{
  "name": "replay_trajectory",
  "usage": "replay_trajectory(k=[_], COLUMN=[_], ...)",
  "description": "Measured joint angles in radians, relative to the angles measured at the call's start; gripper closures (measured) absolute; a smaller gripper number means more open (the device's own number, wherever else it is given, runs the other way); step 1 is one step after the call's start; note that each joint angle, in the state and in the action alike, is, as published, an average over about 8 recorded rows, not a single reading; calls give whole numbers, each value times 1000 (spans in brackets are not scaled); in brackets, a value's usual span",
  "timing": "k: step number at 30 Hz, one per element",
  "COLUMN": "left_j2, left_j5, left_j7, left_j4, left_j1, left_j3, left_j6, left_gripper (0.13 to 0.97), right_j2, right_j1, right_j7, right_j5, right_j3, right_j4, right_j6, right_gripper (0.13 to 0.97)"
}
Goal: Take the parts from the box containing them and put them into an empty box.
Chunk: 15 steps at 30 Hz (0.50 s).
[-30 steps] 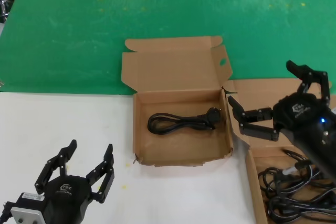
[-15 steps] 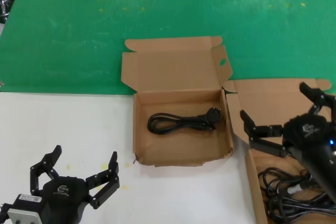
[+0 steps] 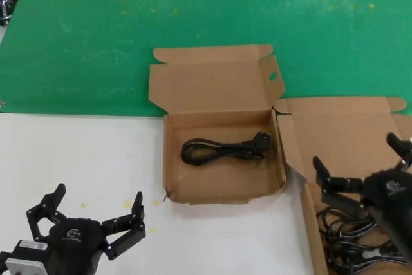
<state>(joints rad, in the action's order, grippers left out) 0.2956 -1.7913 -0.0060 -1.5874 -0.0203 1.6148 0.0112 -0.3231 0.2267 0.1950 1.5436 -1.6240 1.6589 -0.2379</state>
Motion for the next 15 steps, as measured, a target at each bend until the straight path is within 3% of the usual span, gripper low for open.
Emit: replay_trajectory(k=[6, 15], left_j2=[1, 2], left_j5=[-2, -4], left_j7=[1, 3], left_j4=[-2, -6], left_j1=[4, 9], left_j3=[-3, -7], left_j6=[-2, -5], left_gripper=[141, 132], right_j2=[4, 11], right_j1=[-42, -104], right_j7=[-36, -90], right_j5=[47, 118], right_j3=[4, 11], right_j4=[-11, -27], right_j6=[44, 109], right_gripper=[129, 129])
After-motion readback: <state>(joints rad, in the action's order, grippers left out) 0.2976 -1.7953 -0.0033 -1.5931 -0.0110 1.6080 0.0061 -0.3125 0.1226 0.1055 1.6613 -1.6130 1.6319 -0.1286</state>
